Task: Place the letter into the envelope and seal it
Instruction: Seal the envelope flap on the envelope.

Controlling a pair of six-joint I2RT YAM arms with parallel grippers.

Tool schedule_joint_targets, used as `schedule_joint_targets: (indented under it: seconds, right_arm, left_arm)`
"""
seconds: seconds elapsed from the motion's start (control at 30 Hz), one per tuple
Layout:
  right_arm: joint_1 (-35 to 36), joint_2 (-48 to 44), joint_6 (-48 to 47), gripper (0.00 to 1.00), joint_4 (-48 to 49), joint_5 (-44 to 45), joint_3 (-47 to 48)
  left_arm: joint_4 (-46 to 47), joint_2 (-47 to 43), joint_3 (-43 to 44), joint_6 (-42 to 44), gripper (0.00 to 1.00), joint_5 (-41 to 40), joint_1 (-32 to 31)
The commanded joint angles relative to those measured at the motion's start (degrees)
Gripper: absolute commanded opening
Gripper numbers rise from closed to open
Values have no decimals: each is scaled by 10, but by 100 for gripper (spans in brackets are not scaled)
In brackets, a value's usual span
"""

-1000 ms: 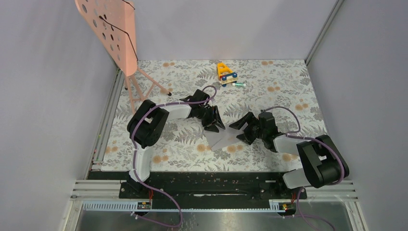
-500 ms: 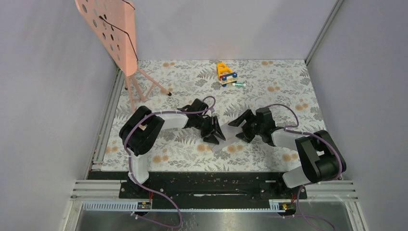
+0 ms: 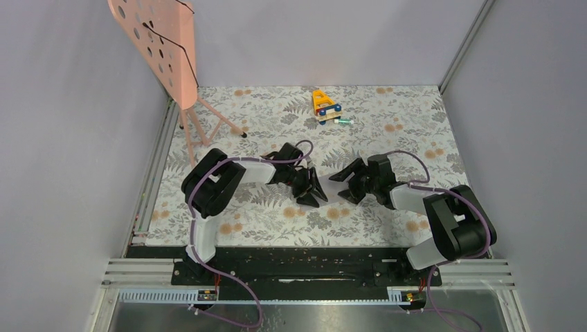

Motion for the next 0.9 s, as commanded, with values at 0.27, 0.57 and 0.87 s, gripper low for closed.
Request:
schedule_joint_targets:
  seconds: [0.27,0.57,0.87]
  right_arm:
    - [12,45,1,10,8,6,3]
    - [53,97,-3,0,-11,18,60]
    - [61,104,-13,0,-43,46,55]
  left_arm:
    - [14,9,-33,1,46,-56,25]
    - [17,7,-33,-1,46,-53,25]
    - [56,-11,-54,-31,46,-36,34]
